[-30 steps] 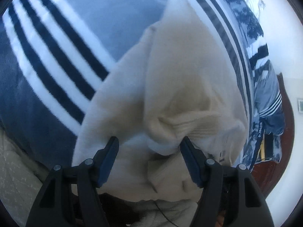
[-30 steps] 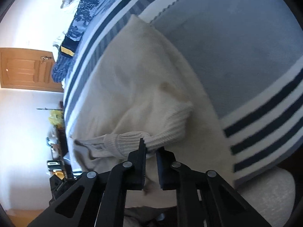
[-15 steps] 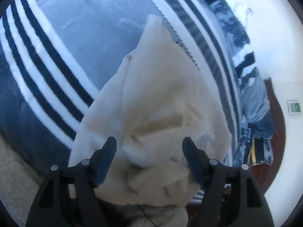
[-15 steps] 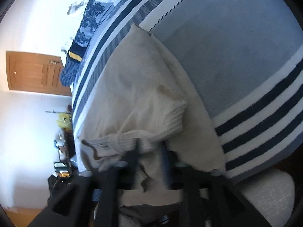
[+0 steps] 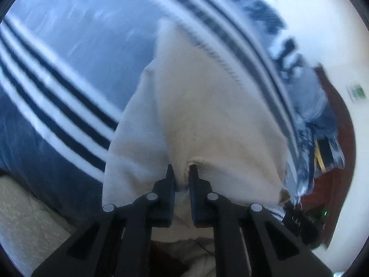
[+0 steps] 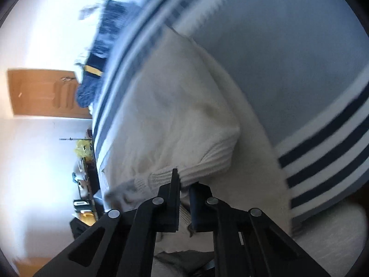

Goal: Fold small clothes

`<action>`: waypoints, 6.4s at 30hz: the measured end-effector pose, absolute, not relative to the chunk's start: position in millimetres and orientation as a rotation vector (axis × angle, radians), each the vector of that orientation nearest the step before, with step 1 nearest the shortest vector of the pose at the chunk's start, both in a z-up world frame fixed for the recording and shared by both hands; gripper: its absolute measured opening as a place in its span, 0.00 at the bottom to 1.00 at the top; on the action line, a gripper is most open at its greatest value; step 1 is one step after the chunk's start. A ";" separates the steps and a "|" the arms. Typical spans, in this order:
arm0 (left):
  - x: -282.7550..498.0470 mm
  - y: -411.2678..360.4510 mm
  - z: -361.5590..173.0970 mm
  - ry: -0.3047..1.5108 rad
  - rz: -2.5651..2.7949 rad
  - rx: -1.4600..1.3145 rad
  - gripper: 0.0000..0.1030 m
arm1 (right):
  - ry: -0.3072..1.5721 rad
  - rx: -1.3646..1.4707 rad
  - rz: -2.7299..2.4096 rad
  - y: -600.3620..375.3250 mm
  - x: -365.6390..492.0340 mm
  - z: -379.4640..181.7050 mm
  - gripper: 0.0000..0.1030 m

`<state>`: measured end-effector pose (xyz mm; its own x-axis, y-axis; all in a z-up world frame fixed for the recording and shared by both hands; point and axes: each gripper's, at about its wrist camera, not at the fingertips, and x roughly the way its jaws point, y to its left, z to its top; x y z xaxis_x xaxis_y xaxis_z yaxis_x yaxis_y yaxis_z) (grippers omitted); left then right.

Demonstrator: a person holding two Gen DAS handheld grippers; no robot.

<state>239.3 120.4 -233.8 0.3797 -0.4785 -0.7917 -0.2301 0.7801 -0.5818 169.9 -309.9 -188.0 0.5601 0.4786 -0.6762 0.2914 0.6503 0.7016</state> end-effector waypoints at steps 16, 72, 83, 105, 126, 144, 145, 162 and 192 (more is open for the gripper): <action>190.0 110.7 -259.5 1.265 -0.173 -0.626 0.49 | 1.068 0.696 0.062 -302.6 132.5 -212.5 0.61; 188.5 117.1 -276.3 1.224 -0.029 -0.465 0.22 | 1.237 0.679 -0.063 -291.7 132.2 -239.2 0.06; 139.4 127.9 -200.0 1.000 -0.059 -0.421 0.63 | 1.023 0.438 0.090 -216.7 92.7 -121.4 0.62; 72.8 142.6 -127.7 0.836 -0.015 -0.328 0.74 | 0.780 0.226 0.175 -91.7 60.0 -21.5 0.74; 167.9 137.0 -270.8 1.114 -0.064 -0.513 0.74 | 1.034 0.145 0.348 -25.3 176.7 -92.8 0.74; 188.9 144.2 -311.4 1.197 -0.221 -0.771 0.25 | 1.360 0.086 0.471 48.1 277.9 -197.0 0.72; 188.8 146.9 -313.8 1.200 -0.223 -0.794 0.24 | 1.390 0.076 0.477 54.7 281.9 -202.4 0.72; 159.9 145.1 -267.9 1.002 -0.291 -0.735 0.11 | 1.550 -0.441 0.378 151.7 294.1 -258.3 0.25; 178.9 -163.6 -119.5 0.934 -0.612 -0.063 0.11 | 0.947 0.723 0.575 -250.8 209.1 -114.3 0.09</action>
<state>178.9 -163.6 -119.5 0.4390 -0.5188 -0.7336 0.4660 0.8295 -0.3078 209.1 -250.8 -114.3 0.4704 0.7167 -0.5148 -0.1260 0.6320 0.7647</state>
